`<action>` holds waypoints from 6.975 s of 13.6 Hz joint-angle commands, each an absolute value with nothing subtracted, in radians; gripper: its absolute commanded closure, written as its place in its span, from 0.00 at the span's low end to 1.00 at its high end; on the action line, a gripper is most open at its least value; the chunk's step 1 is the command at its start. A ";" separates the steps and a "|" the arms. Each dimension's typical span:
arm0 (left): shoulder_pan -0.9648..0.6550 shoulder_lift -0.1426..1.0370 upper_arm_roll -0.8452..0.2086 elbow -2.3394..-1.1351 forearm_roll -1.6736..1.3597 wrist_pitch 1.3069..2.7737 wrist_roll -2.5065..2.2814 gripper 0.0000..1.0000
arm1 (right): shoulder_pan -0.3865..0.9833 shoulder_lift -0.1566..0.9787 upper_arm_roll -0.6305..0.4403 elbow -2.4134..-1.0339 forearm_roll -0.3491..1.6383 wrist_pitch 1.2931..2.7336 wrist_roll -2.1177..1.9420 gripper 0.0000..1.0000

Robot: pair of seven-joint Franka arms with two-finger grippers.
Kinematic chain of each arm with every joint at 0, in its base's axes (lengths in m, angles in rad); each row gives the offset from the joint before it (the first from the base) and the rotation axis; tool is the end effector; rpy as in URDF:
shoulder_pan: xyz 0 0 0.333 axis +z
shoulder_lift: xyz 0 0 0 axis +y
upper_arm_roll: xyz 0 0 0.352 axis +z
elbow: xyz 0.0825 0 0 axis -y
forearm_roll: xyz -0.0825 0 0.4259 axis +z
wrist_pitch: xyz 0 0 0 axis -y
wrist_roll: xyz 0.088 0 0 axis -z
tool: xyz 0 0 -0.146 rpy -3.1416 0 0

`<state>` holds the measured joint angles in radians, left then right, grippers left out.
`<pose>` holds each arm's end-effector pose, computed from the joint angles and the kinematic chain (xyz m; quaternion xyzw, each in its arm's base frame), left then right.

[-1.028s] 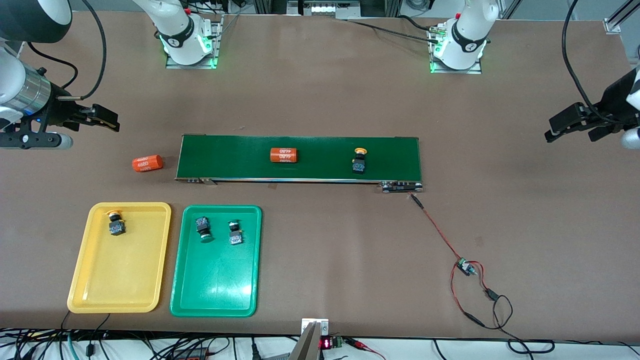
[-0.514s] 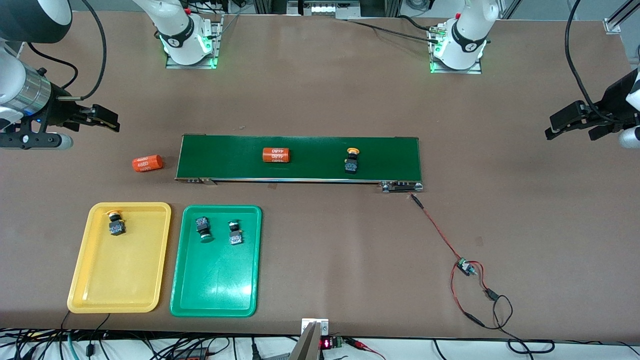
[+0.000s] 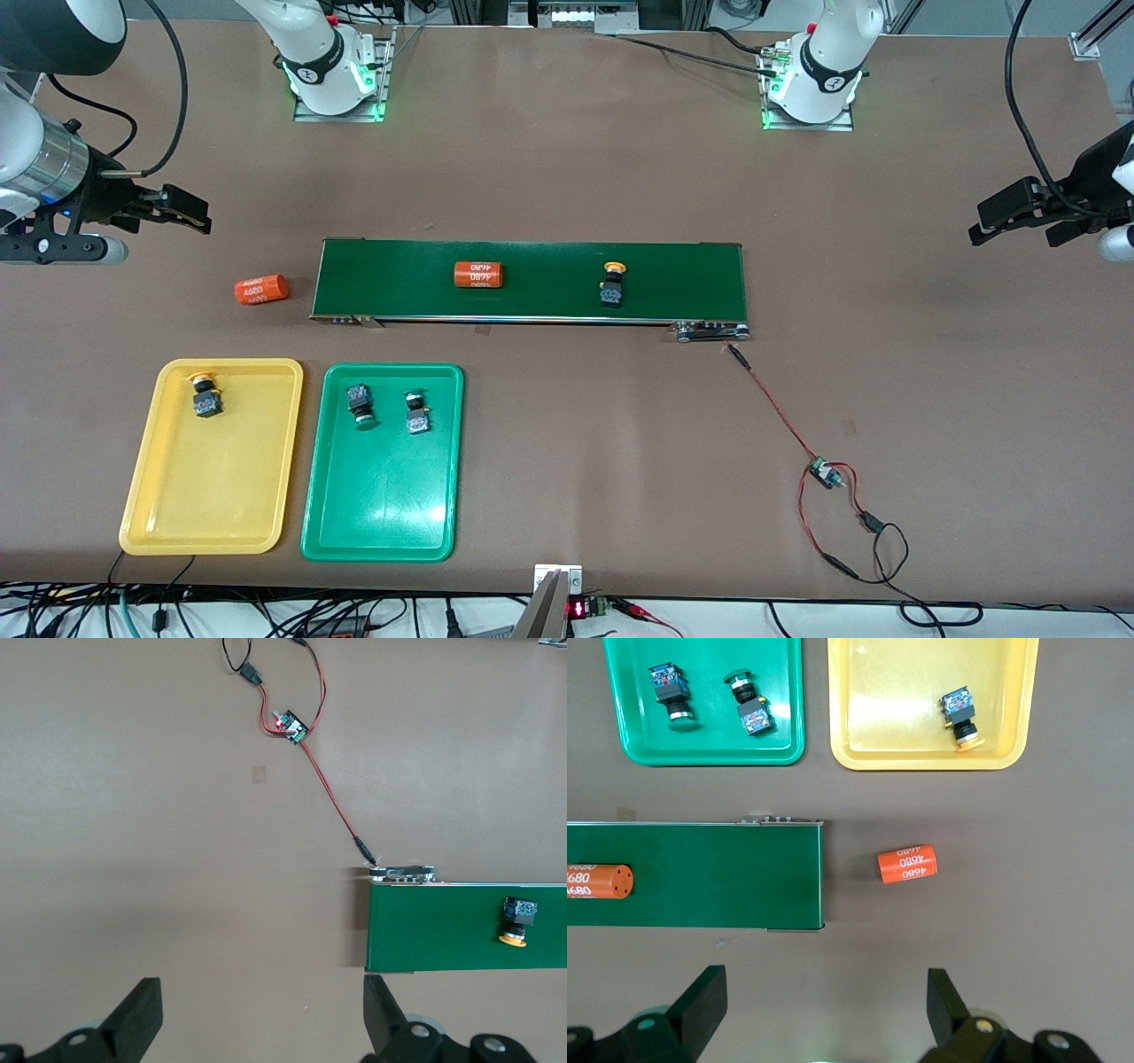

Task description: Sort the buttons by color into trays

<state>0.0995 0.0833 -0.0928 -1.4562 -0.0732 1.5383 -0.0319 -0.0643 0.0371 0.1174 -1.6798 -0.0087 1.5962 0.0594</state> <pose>0.6224 -0.0042 0.6273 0.9990 0.0183 -0.0009 0.0404 0.5979 0.0296 0.5459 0.9982 -0.0027 -0.0600 0.0055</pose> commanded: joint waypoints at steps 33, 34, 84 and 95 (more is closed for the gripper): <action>-0.083 0.074 0.112 -1.463 -0.055 1.534 -0.003 0.00 | -0.066 0.054 0.123 -1.654 -0.017 1.585 0.049 0.00; -0.083 0.074 0.112 -1.465 -0.055 1.534 -0.003 0.00 | -0.067 0.054 0.123 -1.654 -0.017 1.585 0.043 0.00; 0.061 -0.020 -0.026 -1.591 -0.055 1.615 -0.008 0.00 | 0.032 -0.155 0.311 -2.306 0.179 2.223 0.362 0.00; 0.078 -0.017 -0.025 -1.592 -0.055 1.601 -0.006 0.00 | 0.144 0.093 0.348 -2.298 0.025 2.427 0.627 0.00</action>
